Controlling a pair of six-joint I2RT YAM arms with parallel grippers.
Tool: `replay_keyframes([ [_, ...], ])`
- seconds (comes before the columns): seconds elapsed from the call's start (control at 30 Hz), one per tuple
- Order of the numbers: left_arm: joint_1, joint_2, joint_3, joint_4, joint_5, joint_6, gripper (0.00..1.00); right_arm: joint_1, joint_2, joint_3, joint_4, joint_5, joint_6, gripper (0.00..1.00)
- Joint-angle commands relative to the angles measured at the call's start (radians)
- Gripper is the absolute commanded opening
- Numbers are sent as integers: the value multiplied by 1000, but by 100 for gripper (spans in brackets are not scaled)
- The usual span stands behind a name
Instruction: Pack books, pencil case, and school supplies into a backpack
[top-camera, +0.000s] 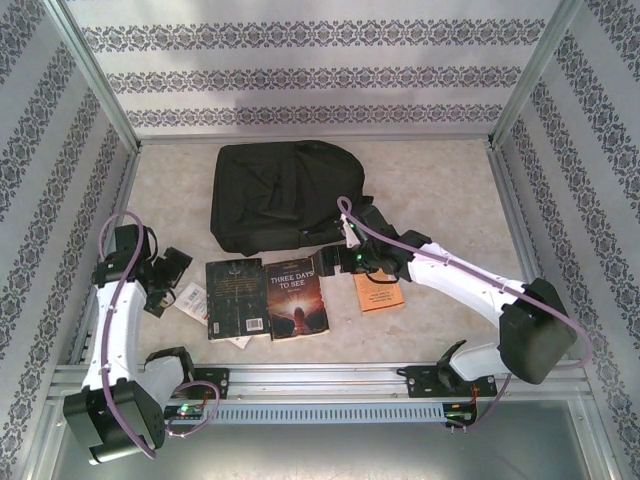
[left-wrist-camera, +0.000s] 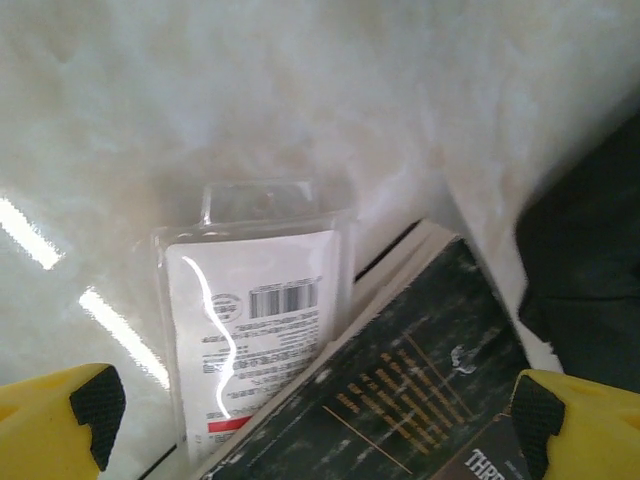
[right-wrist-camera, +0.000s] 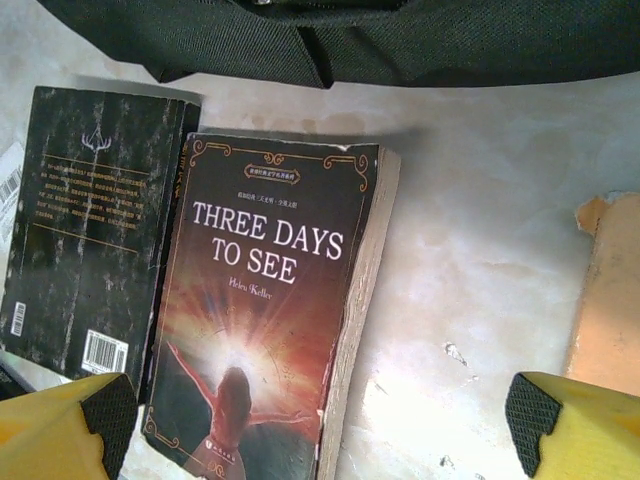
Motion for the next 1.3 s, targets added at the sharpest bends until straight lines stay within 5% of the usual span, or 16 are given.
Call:
replay_keyframes([
  [0.0, 10, 23, -52, 15, -32, -29, 100, 5, -31, -17, 25, -8, 18, 96],
  [0.13, 10, 7, -119, 57, -55, -59, 100, 6, -43, -18, 18, -13, 12, 96],
  [0.4, 9, 7, -273, 271, 76, -115, 99, 4, -60, -36, 30, -10, 30, 96],
  [0.97, 9, -82, -459, 586, 265, -161, 60, 37, -65, -61, 59, -15, 73, 92],
  [1.27, 9, -159, -513, 617, 263, -134, 51, 69, -37, -47, 76, -13, 89, 89],
])
